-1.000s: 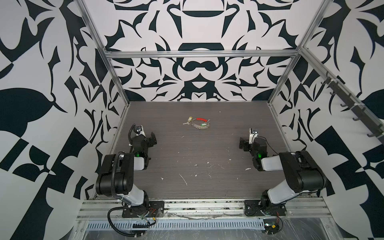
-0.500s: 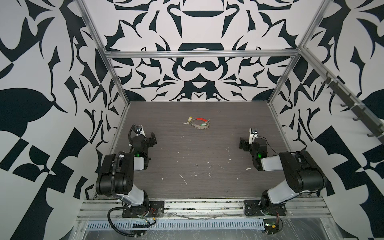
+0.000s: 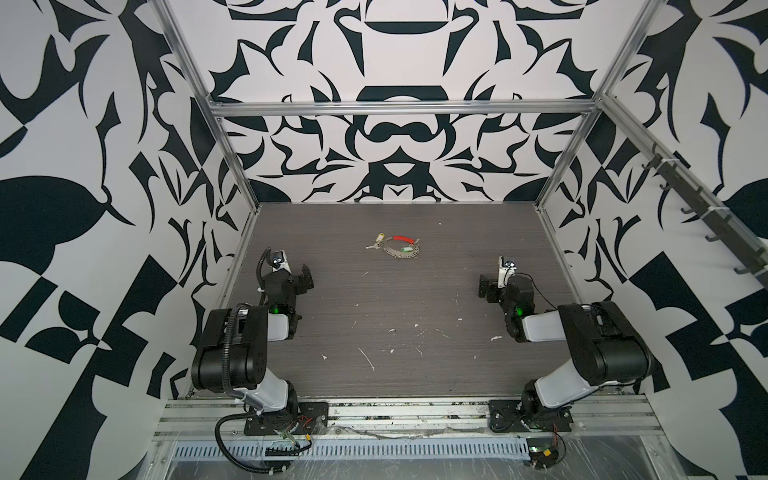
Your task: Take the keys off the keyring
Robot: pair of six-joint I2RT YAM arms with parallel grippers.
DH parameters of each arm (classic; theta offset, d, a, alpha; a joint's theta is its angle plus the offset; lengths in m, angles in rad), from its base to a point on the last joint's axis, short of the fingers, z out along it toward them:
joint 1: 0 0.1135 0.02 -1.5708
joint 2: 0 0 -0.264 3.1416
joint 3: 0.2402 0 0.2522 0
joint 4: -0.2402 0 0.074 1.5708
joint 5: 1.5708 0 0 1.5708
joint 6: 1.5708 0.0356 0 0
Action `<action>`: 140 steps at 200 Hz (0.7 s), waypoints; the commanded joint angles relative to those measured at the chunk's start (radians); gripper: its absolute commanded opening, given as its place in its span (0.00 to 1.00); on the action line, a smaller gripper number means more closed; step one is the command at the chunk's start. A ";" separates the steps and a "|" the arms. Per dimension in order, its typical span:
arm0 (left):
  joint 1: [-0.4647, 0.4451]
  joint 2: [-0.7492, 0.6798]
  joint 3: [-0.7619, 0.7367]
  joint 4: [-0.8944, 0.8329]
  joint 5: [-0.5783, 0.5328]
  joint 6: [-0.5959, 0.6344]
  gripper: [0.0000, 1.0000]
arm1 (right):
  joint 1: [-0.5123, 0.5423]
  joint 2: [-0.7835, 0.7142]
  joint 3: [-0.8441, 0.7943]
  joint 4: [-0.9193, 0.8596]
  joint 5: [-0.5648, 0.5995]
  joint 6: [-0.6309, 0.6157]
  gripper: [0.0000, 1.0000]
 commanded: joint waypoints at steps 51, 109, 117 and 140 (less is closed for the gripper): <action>0.005 0.001 -0.016 0.027 0.005 -0.006 0.99 | 0.006 -0.022 0.015 0.025 -0.003 -0.005 1.00; 0.004 0.002 -0.013 0.021 0.007 -0.005 0.99 | 0.006 -0.019 0.013 0.028 0.034 0.010 1.00; 0.005 0.000 -0.014 0.023 0.007 -0.004 0.99 | 0.006 -0.021 0.011 0.034 0.035 0.009 1.00; 0.005 -0.020 -0.006 -0.002 0.028 -0.001 0.99 | 0.007 -0.095 -0.011 0.016 0.106 0.035 1.00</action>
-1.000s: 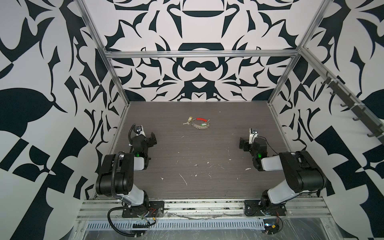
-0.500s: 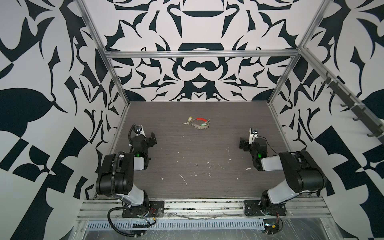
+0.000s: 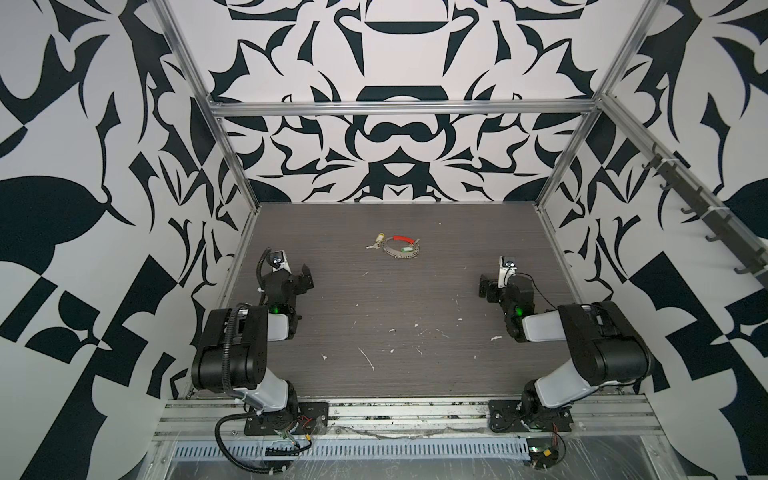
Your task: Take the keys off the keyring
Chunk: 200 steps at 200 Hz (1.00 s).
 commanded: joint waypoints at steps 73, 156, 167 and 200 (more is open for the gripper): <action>0.004 -0.082 0.342 -0.669 0.099 -0.016 0.99 | 0.023 -0.338 0.094 -0.409 0.115 0.127 1.00; 0.006 -0.500 0.026 -0.103 0.040 -0.465 0.99 | 0.082 -0.457 0.329 -0.802 0.304 0.606 1.00; 0.007 -0.542 -0.028 -0.094 -0.093 -0.710 0.99 | 0.073 -0.477 0.358 -0.992 0.337 0.866 1.00; 0.136 -0.657 0.045 -0.528 -0.038 -1.002 0.99 | 0.020 -0.468 0.269 -0.758 0.032 0.824 0.94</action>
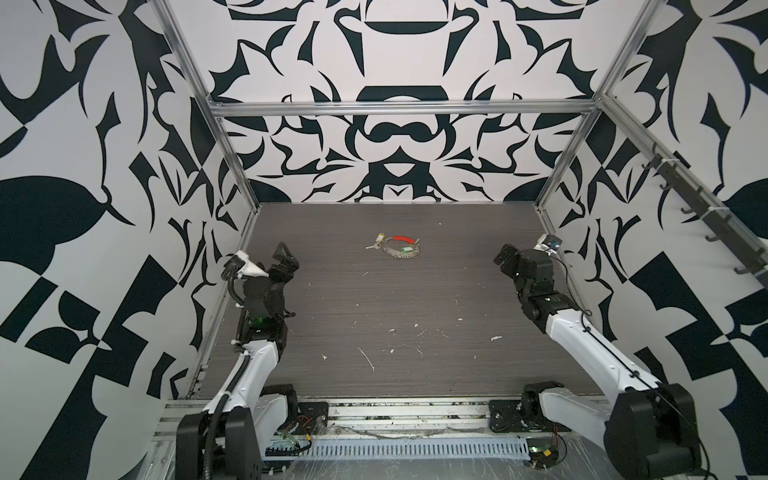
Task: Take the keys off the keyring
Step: 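Move the right gripper toward the keyring while the left arm rises forward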
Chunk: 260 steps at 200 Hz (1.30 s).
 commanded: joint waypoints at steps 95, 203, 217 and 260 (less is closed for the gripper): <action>0.117 0.180 0.266 -0.227 0.618 -0.279 0.97 | 0.146 0.261 0.145 -0.030 -0.427 -0.099 0.74; -0.230 0.139 0.182 -0.382 0.571 -0.107 0.84 | 0.406 0.682 0.514 -0.062 -0.238 -0.110 0.52; -0.260 0.115 0.167 -0.390 0.564 -0.106 0.88 | 0.406 0.755 0.594 -0.082 -0.233 -0.110 0.48; -0.318 0.044 0.136 -0.439 0.540 -0.086 0.89 | 0.407 0.960 0.826 -0.217 -0.166 -0.113 0.49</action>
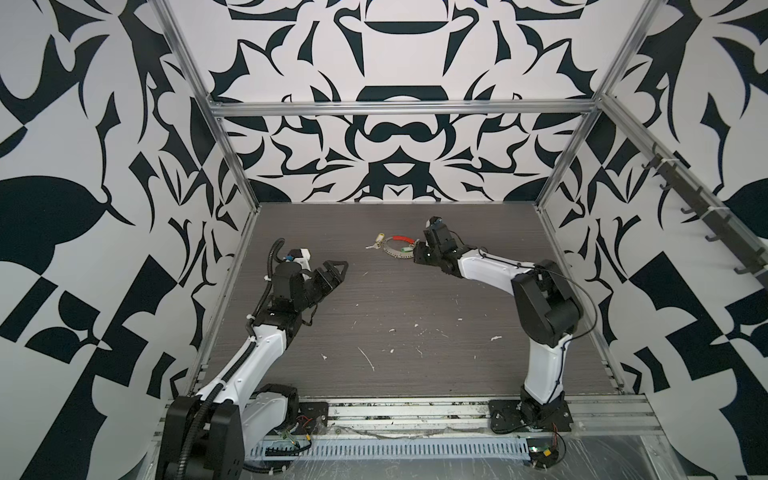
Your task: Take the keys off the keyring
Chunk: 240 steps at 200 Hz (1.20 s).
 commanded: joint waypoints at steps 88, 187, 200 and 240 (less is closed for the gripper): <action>-0.030 -0.062 -0.055 -0.013 0.051 0.008 0.90 | 0.003 0.254 0.341 -0.175 0.125 0.034 0.52; -0.031 -0.085 -0.050 -0.021 0.065 0.006 0.90 | 0.032 0.248 0.313 -0.289 0.174 0.043 0.31; -0.030 -0.087 -0.050 -0.021 0.070 0.005 0.90 | 0.036 0.220 0.263 -0.257 0.152 0.037 0.24; -0.030 -0.110 -0.055 -0.026 0.078 0.002 0.90 | 0.073 0.094 0.111 -0.168 0.105 -0.006 0.11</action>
